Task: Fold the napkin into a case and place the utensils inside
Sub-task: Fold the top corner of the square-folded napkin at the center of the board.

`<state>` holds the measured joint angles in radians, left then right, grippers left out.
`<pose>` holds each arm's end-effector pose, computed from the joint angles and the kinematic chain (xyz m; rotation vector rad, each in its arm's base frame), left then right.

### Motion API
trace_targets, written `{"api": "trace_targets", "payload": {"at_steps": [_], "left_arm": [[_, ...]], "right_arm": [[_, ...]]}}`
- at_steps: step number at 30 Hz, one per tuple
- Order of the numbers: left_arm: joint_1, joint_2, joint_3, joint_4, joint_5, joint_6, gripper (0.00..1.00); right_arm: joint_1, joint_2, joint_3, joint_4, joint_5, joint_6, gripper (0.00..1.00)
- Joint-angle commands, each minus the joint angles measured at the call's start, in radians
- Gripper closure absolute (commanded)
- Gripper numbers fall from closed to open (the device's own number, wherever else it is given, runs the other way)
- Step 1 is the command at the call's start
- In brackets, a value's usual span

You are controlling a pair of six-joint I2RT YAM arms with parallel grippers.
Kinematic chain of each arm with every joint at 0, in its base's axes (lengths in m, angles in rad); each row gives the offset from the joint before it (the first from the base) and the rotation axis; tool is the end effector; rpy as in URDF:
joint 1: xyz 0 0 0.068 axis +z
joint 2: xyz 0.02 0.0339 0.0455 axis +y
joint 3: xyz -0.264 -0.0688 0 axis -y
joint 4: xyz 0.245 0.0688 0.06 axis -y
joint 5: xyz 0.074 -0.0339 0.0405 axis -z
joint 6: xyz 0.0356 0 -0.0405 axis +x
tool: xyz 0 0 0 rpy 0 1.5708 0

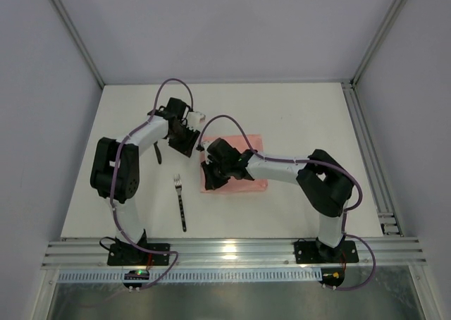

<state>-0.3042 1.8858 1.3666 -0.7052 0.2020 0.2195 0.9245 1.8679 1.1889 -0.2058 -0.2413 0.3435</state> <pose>0.3616 -0.1210 0.1926 0.7697 2.6811 -0.3031 0.2307 0.3200 0.1748 -0.8561 2.4690 0.8073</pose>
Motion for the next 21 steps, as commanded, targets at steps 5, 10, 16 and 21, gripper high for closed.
{"api": "trace_targets", "payload": {"at_steps": [5, 10, 16, 21], "left_arm": [[0.007, 0.001, 0.002, 0.027, -0.007, -0.003, 0.57], [0.008, 0.004, 0.006, 0.030, -0.006, -0.003, 0.57], [0.008, 0.012, 0.019, 0.027, 0.004, -0.012, 0.57], [0.007, 0.018, 0.028, 0.024, 0.007, -0.016, 0.57]], "right_arm": [[0.005, 0.008, -0.028, 0.060, -0.050, -0.017, 0.96], [0.007, 0.019, -0.035, 0.072, -0.055, -0.015, 0.96], [0.005, 0.031, -0.028, 0.091, -0.036, -0.009, 0.96], [0.005, 0.033, -0.008, 0.112, -0.044, 0.003, 0.96]]}}
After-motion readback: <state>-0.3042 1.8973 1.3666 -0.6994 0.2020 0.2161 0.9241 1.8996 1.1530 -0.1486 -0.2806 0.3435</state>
